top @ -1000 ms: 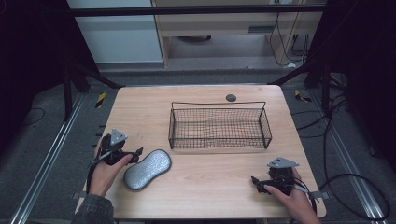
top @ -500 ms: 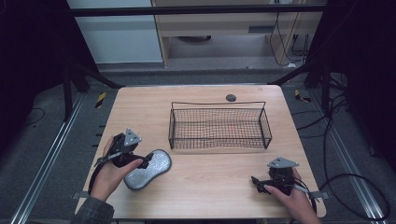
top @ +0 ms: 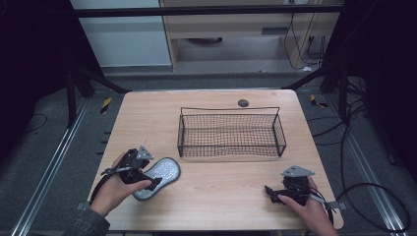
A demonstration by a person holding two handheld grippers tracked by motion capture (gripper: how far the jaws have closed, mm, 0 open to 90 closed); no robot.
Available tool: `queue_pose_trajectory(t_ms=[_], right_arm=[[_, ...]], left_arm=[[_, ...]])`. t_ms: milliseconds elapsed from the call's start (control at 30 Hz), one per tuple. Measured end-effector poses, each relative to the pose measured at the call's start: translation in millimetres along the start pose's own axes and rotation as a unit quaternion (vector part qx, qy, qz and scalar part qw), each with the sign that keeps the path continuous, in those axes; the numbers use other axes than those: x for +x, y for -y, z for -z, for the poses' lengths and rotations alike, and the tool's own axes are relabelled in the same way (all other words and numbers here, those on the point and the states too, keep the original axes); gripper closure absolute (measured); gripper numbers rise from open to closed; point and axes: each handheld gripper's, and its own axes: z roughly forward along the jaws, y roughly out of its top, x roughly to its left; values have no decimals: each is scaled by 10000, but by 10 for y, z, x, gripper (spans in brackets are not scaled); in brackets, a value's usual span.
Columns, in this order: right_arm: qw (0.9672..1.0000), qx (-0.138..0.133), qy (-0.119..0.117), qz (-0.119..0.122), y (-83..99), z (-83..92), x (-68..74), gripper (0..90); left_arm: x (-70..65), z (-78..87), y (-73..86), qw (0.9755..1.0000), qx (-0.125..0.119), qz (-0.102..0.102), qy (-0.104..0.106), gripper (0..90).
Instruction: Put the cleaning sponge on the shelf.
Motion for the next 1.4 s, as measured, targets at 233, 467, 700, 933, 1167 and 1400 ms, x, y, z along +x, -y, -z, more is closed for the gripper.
queue_pose_trajectory(t_ms=[233,467,700,933,1167,1400], right_arm=[[10000,1,-1,2,0,-1,-1,3],[10000,0,-1,1,-1,-1,-1,3],[10000,4,-3,7,-2,-1,-1,3],[10000,9,-4,3,-2,-1,-1,3],[10000,12,-2,5,-3,-1,-1,3],[10000,12,-4,-4,-3,-1,0,3]], left_arm=[[-10,-163,-18,9993,335,-148,54,40],[-19,-274,14,9985,510,-141,104,34],[19,-373,33,9973,719,-167,39,35],[9,-435,0,9963,836,-167,127,37],[51,-485,-11,9958,887,-210,109,35],[78,-558,-2,9948,964,-164,280,29]])
